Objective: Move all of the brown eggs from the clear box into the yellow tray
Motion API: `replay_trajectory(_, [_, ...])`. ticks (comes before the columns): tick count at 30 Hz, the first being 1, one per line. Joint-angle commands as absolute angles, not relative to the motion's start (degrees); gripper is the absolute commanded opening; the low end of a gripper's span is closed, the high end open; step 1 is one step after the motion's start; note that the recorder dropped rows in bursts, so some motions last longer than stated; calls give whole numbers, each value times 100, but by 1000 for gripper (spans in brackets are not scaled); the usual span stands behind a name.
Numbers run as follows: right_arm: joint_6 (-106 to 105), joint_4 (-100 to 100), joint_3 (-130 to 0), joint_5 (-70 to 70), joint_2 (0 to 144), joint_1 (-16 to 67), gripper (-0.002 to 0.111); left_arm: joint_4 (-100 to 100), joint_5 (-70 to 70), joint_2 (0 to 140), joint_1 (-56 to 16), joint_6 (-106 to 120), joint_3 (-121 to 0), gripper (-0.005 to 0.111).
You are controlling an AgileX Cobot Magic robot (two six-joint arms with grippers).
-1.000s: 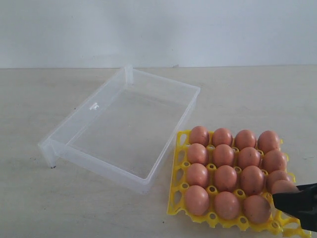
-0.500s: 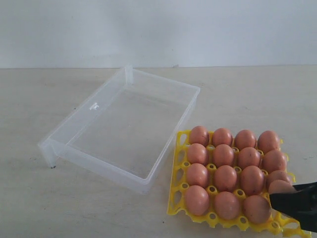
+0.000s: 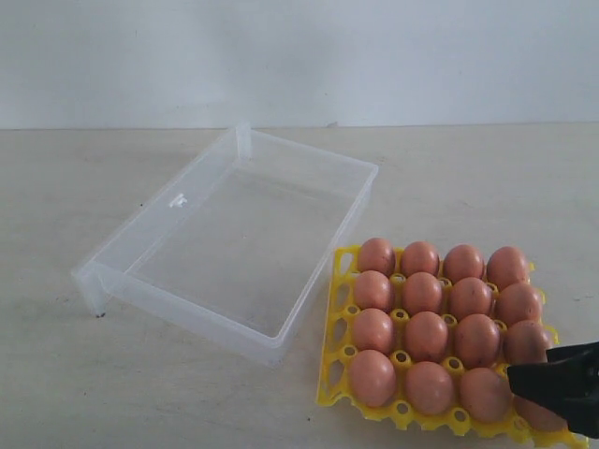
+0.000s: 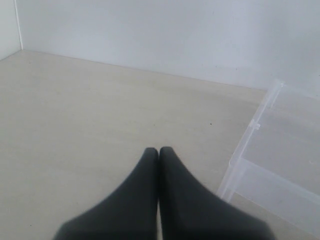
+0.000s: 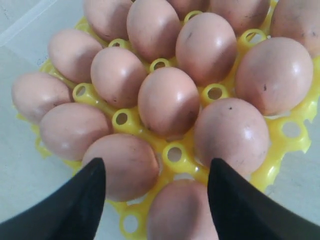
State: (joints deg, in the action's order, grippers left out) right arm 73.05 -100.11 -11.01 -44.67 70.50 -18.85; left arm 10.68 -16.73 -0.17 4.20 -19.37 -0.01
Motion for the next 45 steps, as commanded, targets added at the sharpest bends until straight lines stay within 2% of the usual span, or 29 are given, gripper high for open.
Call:
replay_trajectory(1, [7244, -9712, -1137, -4549, 7045, -1888, 58, 1031, -1678, 0, 392, -1980, 0, -4])
replay_trajectory(3, [7261, -9506, -1174, -4799, 7022, -1888, 57, 1031, -1678, 0, 392, -1980, 0, -4])
replay_trajectory(5, [7261, -9405, -1281, -5093, 6945, -1888, 49, 1031, -1678, 0, 392, -1980, 0, -4])
replay_trajectory(6, [7306, -9405, -1351, -5178, 6905, -1888, 42, 1031, -1678, 0, 392, -1980, 0, -4])
replay_trajectory(9, [7307, -9405, -1584, -5447, 6739, -1888, 7, 1031, -1678, 0, 392, -1980, 0, -4])
replay_trajectory(10, [7322, -9395, -1681, -5499, 6684, -1888, 0, 1031, -1678, 0, 392, -1980, 0, -4])
replay_trajectory(16, [7288, -9083, -2233, -5555, 6452, -1888, 0, 1031, -1678, 0, 392, -1980, 0, -4])
replay_trajectory(21, [7253, -8500, -2661, -4724, 6026, -1888, 0, 1031, -1678, 0, 392, -1980, 0, -4])
replay_trajectory(25, [6893, -8246, -2926, -3380, 5334, -1888, 0, 1031, -1678, 0, 392, -1980, 0, -4])
replay_trajectory(29, [6553, -7864, -2939, -1123, 4699, -1888, 0, 1031, -1678, 0, 392, -1980, 0, -4])
replay_trajectory(33, [6595, -7061, -2939, 1179, 4667, -1888, 0, 1031, -1678, 0, 392, -1980, 0, -4])
replay_trajectory(35, [6595, -6757, -2939, 1552, 4758, -1888, 0, 1031, -1678, 0, 392, -1980, 0, -4])
replay_trajectory(38, [6606, -6595, -2939, 927, 4916, -1888, 0, 1031, -1678, 0, 392, -1980, 0, -4])
replay_trajectory(43, [6551, -6628, -2939, -1633, 5273, -1888, 0, 1031, -1678, 0, 392, -1980, 0, -4])
replay_trajectory(45, [6362, -6673, -2939, -2165, 5436, -1765, 0, 1031, -1678, 0, 392, -1980, 0, -4])
